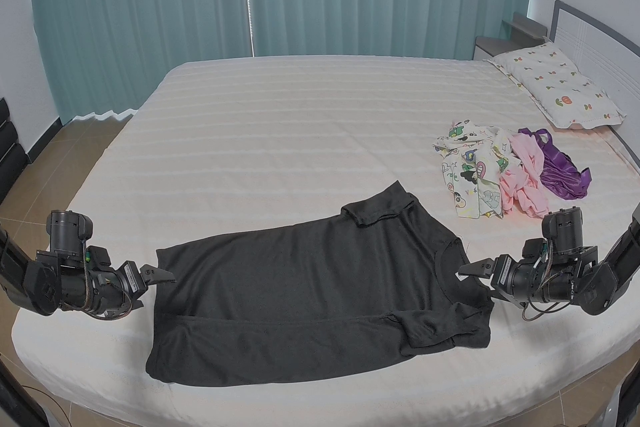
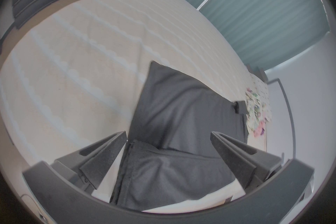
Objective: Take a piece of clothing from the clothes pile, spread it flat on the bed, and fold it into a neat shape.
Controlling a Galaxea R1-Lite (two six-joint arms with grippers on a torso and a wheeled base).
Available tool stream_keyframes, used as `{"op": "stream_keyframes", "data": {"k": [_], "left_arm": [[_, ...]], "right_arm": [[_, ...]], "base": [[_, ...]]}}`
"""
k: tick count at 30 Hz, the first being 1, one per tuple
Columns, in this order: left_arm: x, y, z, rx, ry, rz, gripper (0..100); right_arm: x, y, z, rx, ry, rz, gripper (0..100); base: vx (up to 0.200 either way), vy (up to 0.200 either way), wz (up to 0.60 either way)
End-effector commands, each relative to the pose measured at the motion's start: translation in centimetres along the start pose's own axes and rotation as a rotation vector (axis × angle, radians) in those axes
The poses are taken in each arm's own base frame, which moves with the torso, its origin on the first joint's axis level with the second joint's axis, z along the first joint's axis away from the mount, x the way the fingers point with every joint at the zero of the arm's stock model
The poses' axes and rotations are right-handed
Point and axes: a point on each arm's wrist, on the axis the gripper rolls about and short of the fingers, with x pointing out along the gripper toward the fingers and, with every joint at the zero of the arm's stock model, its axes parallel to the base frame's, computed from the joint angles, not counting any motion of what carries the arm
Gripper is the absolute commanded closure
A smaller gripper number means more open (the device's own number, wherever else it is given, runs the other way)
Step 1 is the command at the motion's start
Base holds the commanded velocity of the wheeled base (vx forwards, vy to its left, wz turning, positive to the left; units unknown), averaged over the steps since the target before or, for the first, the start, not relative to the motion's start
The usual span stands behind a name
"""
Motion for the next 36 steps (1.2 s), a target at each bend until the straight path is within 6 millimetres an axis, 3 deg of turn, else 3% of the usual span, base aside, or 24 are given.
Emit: {"op": "stream_keyframes", "data": {"k": [1, 4, 5, 7, 15, 27, 28, 36], "left_arm": [[0.7, 0.7, 0.0, 0.066, 0.056, -0.04, 0], [1.1, 0.9, -0.1, 0.102, 0.068, -0.036, 0], [2.0, 2.0, -0.6, 0.213, 0.119, -0.031, 0], [2.3, 2.5, -0.9, 0.25, 0.143, -0.041, 0], [3.7, 3.3, -1.0, 0.289, 0.184, -0.064, 0], [4.0, 3.5, -1.1, 0.297, 0.176, -0.068, 0], [4.0, 3.5, -1.1, 0.297, 0.176, -0.068, 100], [3.5, 4.0, -1.2, 0.271, 0.172, -0.056, 100]], "right_arm": [[0.2, -0.1, -0.2, 0.001, 0.009, -0.003, 0], [0.2, -0.1, -0.2, 0.0, 0.011, -0.003, 0], [0.2, -0.1, -0.2, 0.0, 0.013, -0.003, 0], [0.3, -0.1, -0.2, 0.001, 0.015, -0.004, 0], [0.4, -0.1, -0.4, -0.003, 0.025, -0.002, 0], [0.6, -0.3, -0.6, -0.004, 0.036, -0.007, 0], [0.6, -0.3, -0.6, -0.004, 0.036, -0.007, 0], [0.6, -0.4, -0.5, -0.002, 0.029, -0.012, 0]], "base": [[0.0, 0.0, 0.0], [0.0, 0.0, 0.0], [0.0, 0.0, 0.0], [0.0, 0.0, 0.0], [0.0, 0.0, 0.0], [0.0, 0.0, 0.0], [0.0, 0.0, 0.0], [0.0, 0.0, 0.0]]}}
